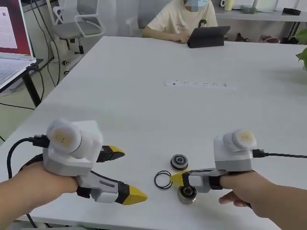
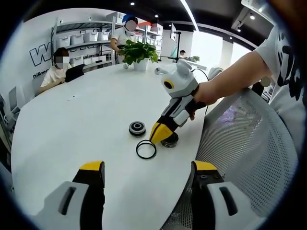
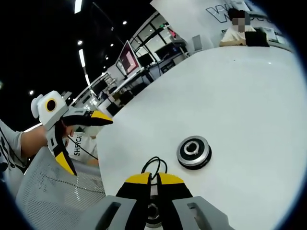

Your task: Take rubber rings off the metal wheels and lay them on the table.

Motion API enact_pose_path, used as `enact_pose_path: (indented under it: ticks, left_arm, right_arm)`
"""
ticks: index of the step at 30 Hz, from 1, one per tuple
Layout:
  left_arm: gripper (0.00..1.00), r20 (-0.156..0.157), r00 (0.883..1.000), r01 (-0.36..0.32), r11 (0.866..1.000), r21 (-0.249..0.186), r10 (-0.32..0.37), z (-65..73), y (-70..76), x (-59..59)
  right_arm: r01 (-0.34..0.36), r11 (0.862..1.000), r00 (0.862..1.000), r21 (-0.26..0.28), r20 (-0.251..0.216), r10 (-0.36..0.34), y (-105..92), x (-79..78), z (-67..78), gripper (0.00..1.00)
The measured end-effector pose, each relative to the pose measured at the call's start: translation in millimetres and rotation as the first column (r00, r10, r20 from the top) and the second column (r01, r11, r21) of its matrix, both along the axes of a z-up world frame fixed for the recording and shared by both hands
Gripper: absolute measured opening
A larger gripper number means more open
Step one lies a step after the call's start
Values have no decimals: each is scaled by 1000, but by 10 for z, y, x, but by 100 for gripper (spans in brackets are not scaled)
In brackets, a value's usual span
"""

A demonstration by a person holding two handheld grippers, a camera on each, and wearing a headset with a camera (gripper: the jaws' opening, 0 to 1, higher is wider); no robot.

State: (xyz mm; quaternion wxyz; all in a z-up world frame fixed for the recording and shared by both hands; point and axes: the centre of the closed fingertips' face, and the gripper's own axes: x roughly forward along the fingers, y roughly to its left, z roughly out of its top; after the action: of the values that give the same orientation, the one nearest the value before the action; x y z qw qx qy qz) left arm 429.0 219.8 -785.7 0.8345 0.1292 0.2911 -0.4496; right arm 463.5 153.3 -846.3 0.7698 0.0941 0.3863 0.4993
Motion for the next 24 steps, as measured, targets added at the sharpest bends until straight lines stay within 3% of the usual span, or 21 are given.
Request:
enact_pose_path:
  ticks: [12, 24]
  left_arm:
    - [71, -13, 1000, -6, 1000, 3, 6, -38, 30, -17]
    - [69, -20, 1000, 2, 1000, 0, -2, -20, 9, 43]
  right_arm:
    - [-3, 999, 999, -40, 44, 4, -63, 41, -11, 7]
    - [-18, 1000, 997, -1, 74, 18, -40, 39, 166, 10]
